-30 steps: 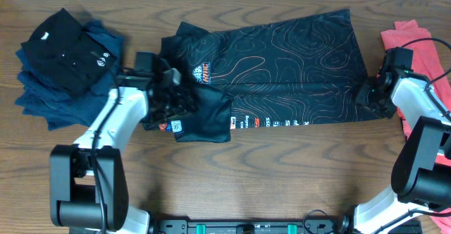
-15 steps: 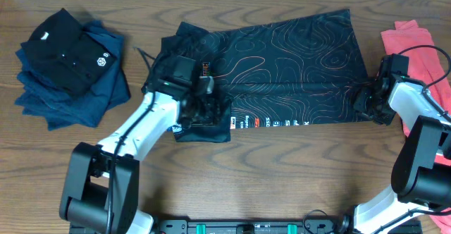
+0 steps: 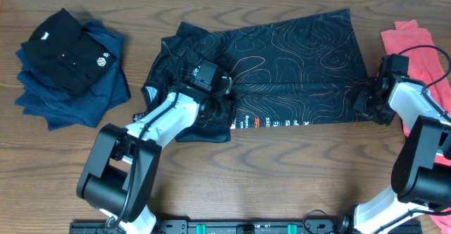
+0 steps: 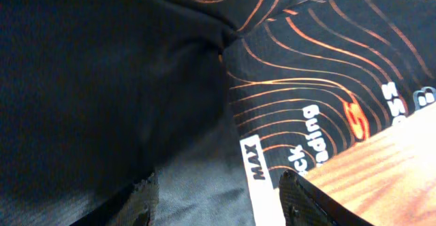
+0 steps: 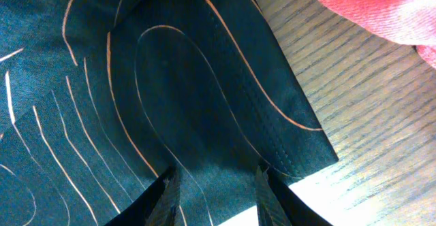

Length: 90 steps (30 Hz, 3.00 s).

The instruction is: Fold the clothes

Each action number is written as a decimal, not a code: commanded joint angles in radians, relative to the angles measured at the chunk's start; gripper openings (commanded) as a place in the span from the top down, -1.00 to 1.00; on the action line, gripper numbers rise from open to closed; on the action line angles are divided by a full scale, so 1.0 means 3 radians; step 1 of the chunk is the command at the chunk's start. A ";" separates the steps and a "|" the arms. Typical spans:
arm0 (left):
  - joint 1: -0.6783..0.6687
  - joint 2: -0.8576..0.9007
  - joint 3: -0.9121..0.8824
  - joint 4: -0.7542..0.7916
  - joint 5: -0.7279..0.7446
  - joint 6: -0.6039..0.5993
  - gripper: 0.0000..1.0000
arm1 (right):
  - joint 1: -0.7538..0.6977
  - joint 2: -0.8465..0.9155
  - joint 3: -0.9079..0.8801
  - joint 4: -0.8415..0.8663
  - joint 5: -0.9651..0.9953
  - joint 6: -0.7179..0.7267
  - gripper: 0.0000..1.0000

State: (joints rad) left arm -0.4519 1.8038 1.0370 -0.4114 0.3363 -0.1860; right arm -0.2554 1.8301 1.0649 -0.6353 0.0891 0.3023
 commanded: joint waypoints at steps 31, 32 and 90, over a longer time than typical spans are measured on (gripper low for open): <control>-0.0092 0.0292 0.0004 -0.0088 -0.0390 0.0031 0.88 | 0.0039 0.0015 -0.0010 -0.0029 0.0064 -0.0017 0.29; -0.0090 0.0277 0.0006 -0.0113 -0.0390 0.0031 0.88 | 0.0039 0.0015 -0.0010 -0.0029 0.0064 -0.0017 0.29; 0.0668 -0.0038 -0.0001 -0.0397 -0.1321 -0.0072 0.02 | 0.0038 0.0017 -0.0051 0.0435 0.0069 -0.0253 0.28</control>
State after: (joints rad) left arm -0.2523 1.7447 1.0538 -0.5278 -0.0525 -0.1909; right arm -0.2554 1.8301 1.0630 -0.5095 0.0952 0.2543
